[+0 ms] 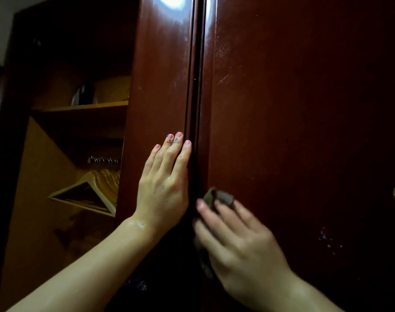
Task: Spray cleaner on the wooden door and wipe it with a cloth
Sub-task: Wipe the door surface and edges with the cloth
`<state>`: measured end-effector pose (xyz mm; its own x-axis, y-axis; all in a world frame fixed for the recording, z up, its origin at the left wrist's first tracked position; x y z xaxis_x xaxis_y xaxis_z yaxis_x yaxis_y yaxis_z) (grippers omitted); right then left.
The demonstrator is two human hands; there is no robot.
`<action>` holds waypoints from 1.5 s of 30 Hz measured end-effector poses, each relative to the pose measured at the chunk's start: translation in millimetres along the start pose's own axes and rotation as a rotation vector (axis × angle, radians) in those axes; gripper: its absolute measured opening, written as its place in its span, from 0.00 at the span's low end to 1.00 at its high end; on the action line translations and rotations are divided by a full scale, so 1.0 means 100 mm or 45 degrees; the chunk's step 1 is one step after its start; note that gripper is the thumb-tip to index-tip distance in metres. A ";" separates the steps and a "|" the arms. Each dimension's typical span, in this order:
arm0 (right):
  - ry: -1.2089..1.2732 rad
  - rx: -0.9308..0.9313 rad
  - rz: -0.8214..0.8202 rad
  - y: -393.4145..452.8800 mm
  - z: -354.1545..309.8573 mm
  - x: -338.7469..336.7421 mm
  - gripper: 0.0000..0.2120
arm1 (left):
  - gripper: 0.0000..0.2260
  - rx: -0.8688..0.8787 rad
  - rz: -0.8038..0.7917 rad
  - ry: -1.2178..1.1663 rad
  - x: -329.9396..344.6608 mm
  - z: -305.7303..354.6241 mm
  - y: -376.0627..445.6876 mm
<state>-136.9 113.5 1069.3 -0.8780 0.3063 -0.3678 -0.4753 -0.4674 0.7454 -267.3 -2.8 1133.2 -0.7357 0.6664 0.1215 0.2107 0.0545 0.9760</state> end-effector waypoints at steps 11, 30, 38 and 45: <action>-0.033 0.138 0.116 0.00 -0.08 0.05 0.23 | 0.21 -0.014 -0.032 0.053 0.01 0.03 0.01; -0.283 0.551 0.276 -0.64 0.88 -0.70 0.27 | 0.22 0.163 -0.118 -0.029 -0.15 0.67 0.20; -0.239 0.308 0.156 -0.96 0.54 -0.47 0.26 | 0.25 0.165 -0.081 -0.051 -0.17 1.18 0.34; -0.405 0.753 0.284 -1.60 1.17 -1.01 0.29 | 0.31 0.165 -0.076 -0.083 -0.19 1.61 0.51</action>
<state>34.4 254.9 1052.2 -0.8490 0.5252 -0.0578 -0.0962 -0.0460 0.9943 -139.0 107.3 1151.5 -0.7067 0.7058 0.0481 0.2525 0.1881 0.9491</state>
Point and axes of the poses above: each hand's wrist, its own y-axis towards the middle knuckle, its own x-axis out of the palm, z = x × y, the point moved 1 cm from there along y, towards the middle knuckle, and after that the axes turned 14 degrees about y, right-handed, at the moved point
